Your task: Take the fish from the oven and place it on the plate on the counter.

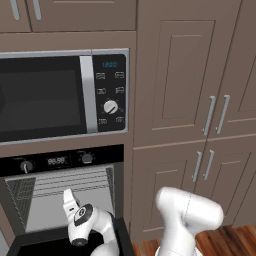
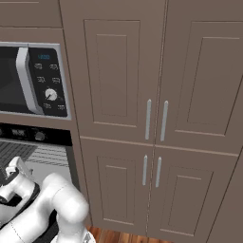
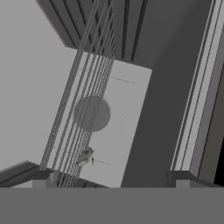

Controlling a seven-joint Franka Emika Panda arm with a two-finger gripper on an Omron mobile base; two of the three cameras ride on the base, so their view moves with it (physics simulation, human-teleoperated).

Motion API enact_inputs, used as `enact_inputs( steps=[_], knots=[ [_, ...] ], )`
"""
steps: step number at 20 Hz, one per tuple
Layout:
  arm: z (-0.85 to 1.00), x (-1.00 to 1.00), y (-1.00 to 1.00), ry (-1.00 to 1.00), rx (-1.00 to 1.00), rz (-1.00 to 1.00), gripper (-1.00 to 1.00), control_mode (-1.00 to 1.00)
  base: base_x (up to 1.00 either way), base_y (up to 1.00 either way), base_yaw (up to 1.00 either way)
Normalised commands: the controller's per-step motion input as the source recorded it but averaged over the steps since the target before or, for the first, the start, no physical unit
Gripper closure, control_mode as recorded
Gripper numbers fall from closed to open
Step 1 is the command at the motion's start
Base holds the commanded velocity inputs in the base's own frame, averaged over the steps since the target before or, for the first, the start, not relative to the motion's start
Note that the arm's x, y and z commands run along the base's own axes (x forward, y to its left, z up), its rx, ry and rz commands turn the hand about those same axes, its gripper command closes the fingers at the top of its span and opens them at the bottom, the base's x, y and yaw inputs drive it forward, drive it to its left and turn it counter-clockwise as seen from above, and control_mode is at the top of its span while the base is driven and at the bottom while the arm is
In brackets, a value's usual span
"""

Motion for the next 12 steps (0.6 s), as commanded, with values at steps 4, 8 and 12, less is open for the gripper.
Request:
enact_inputs(
  steps=[4,8,12],
  knots=[
    [-0.16,0.35,0.13,0.0,0.0,0.0,-1.0,-1.0,0.0,0.0,0.0],
    [-0.34,0.35,0.07,-0.02,0.0,0.0,-1.0,-1.0,0.0,0.0,0.0],
    [-0.44,0.35,0.0,-0.04,0.0,0.0,-1.0,-1.0,0.0,0.0,0.0]
  ],
)
